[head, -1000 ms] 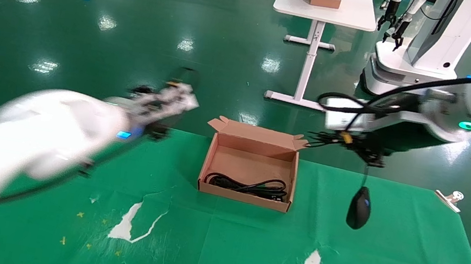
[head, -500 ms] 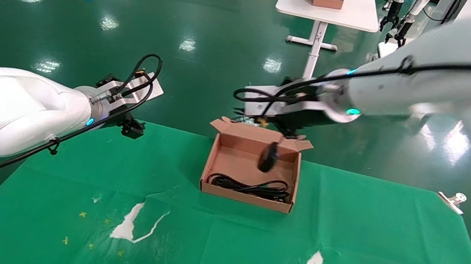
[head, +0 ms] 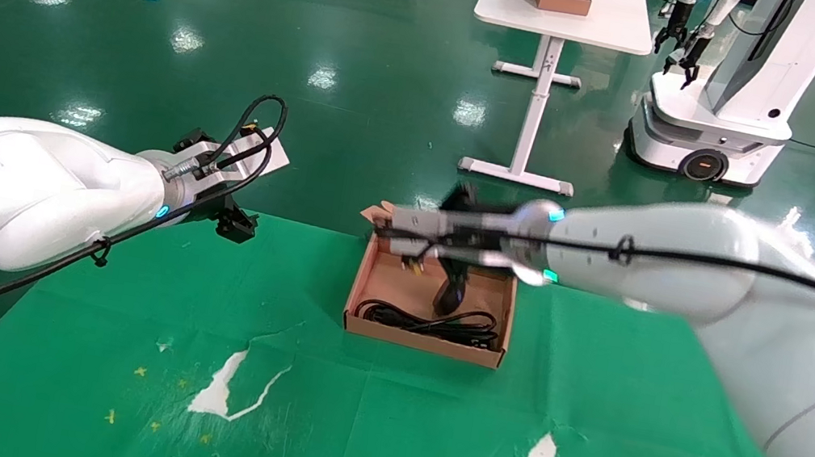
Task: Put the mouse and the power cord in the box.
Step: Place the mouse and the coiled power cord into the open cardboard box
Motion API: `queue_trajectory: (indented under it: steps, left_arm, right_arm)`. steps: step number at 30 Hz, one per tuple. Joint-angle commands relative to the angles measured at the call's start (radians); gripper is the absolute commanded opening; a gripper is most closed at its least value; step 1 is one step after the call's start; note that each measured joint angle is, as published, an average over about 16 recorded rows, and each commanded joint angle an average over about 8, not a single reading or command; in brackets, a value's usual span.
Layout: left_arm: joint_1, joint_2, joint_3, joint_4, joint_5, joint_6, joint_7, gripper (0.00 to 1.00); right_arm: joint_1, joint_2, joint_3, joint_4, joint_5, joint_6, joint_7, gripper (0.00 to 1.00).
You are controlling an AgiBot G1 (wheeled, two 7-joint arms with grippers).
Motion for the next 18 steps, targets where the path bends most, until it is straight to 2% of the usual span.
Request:
queue_trajectory:
  steps: [1,4,5,18]
  left_arm:
    - [0.0,0.001,0.0,0.003,-0.003,-0.001,0.003,1.0]
    - [-0.001,0.0,0.0,0.005,-0.005,-0.001,0.004,1.0]
    - [-0.001,0.0,0.0,0.006,-0.005,-0.001,0.005,1.0]
    - [-0.001,0.001,0.0,0.004,-0.005,-0.002,0.004,1.0]
  right_arm:
    - [-0.015,0.0,-0.021,-0.016,0.028,0.01,0.005,0.53]
    - [-0.029,-0.001,-0.034,-0.033,0.045,0.022,0.009,0.9]
    - [-0.031,-0.001,-0.036,-0.036,0.048,0.025,0.009,0.99]
    - [-0.023,0.001,-0.029,-0.027,0.04,0.014,0.008,1.0]
